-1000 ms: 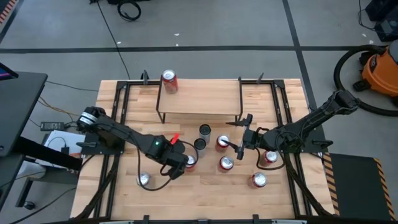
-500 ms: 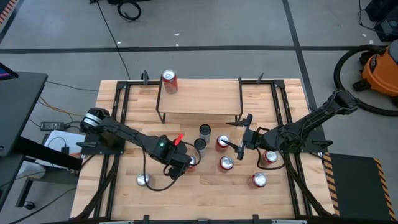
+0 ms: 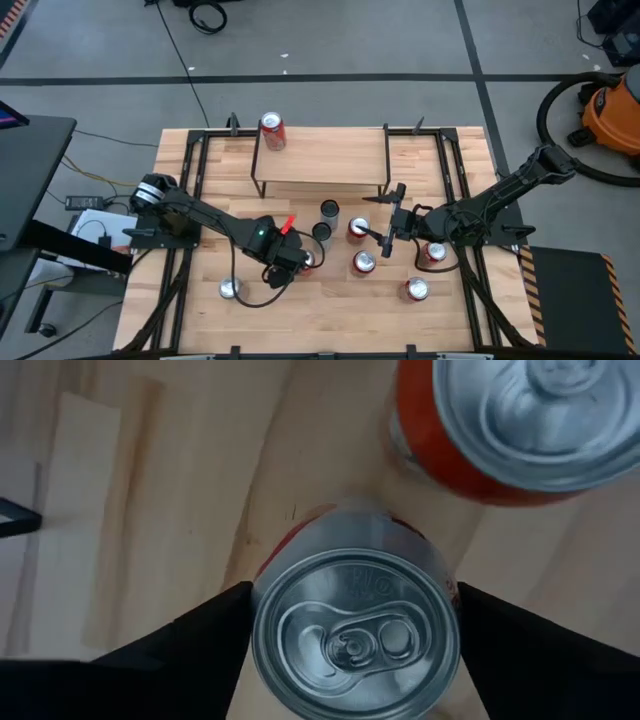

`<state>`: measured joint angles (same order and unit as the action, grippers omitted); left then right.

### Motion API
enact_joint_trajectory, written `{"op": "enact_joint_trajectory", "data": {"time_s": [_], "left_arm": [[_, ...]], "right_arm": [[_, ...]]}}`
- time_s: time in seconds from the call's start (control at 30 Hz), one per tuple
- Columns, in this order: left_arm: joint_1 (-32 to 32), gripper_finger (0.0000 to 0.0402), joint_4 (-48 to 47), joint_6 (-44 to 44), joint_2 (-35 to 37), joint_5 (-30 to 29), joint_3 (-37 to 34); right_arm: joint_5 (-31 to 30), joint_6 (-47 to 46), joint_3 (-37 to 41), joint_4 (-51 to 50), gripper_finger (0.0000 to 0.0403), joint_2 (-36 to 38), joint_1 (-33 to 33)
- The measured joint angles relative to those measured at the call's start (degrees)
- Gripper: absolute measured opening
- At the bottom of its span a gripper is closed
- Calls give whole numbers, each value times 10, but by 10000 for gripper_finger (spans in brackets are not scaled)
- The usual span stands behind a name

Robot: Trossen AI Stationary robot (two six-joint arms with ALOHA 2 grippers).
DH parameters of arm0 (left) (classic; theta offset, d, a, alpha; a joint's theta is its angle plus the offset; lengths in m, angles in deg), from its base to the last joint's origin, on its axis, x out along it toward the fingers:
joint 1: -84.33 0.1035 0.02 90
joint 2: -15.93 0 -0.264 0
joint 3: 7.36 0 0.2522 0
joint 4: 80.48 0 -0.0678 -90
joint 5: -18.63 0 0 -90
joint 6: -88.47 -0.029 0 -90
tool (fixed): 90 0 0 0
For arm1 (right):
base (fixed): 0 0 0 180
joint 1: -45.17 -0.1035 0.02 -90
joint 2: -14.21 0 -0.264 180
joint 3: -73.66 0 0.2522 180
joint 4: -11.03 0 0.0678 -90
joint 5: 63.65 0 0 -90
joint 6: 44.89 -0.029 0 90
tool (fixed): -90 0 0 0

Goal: Place canned beverage on shelf
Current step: Put the top silver soda can on the shelf

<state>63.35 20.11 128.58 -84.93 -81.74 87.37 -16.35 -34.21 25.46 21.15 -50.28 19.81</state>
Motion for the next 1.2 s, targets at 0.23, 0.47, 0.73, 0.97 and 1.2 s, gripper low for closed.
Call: {"op": "enact_joint_trajectory", "data": {"time_s": [0.23, 0.47, 0.73, 0.97, 1.2], "left_arm": [[16, 305, -12, -62, 19, -1, -2], [47, 304, -25, -128, 54, 2, -2], [104, 303, -91, -213, 91, 7, 77], [196, 302, -157, -314, 77, 4, 233], [302, 302, -192, -413, 37, 12, 335]], "right_arm": [[4, 0, 0, 0, 348, 0, 0], [4, 0, 0, -3, 348, 0, 0], [4, 0, 0, -4, 348, 0, 8], [11, -4, 0, -9, 348, 0, 25], [19, -1, 0, -10, 348, 0, 27]]}}
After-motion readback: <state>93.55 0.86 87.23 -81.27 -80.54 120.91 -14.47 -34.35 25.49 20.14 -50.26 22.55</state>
